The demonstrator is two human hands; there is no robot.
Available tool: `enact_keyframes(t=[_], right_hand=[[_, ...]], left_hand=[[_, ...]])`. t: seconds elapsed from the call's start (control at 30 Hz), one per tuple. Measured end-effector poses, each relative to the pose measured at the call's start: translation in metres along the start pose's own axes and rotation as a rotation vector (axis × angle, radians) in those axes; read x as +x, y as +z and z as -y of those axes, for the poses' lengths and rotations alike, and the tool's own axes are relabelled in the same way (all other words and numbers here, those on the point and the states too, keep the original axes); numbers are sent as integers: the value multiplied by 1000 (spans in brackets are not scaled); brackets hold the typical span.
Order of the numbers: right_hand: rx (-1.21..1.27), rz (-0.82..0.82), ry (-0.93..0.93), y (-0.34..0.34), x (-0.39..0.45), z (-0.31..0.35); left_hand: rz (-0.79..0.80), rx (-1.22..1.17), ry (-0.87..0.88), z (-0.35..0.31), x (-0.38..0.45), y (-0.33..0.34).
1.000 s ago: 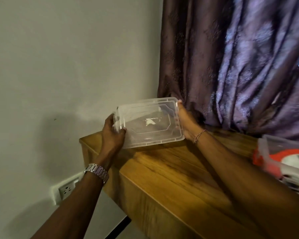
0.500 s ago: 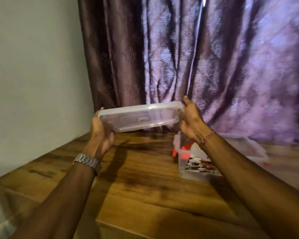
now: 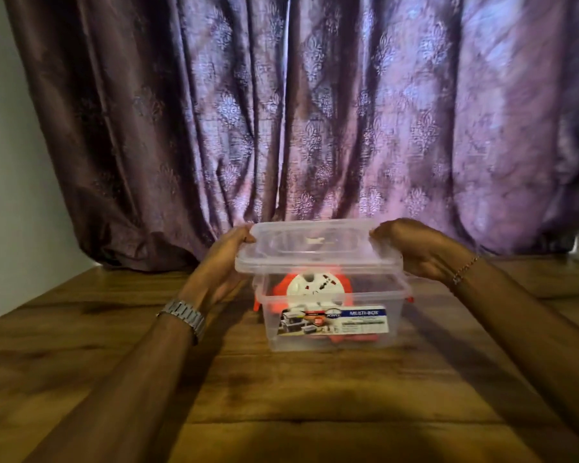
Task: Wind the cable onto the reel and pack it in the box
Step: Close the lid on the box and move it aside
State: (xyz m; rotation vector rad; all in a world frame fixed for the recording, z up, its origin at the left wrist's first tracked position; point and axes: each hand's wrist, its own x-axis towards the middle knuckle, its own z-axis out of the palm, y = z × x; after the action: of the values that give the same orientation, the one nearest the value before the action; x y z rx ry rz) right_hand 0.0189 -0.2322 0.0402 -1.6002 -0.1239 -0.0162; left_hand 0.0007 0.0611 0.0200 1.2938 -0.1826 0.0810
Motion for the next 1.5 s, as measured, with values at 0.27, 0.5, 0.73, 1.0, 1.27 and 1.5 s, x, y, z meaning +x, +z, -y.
enact_keyframes(t=[0.27, 0.5, 0.73, 1.0, 1.27, 1.5], right_hand=[[-380, -107, -79, -6, -4, -31], [-498, -126, 3, -3, -2, -37], [-609, -80, 127, -11, 8, -40], [-560, -6, 264, -13, 1, -36], [-269, -153, 287, -14, 1, -55], [-437, -540, -4, -11, -3, -50]], left_hand=[[-143, 481, 53, 31, 5, 16], [-121, 412, 7, 37, 0, 13], [-129, 470, -57, 37, 6, 9], [-163, 484, -96, 36, 3, 10], [-173, 342, -187, 30, -7, -1], [-343, 493, -131, 35, -7, 3]])
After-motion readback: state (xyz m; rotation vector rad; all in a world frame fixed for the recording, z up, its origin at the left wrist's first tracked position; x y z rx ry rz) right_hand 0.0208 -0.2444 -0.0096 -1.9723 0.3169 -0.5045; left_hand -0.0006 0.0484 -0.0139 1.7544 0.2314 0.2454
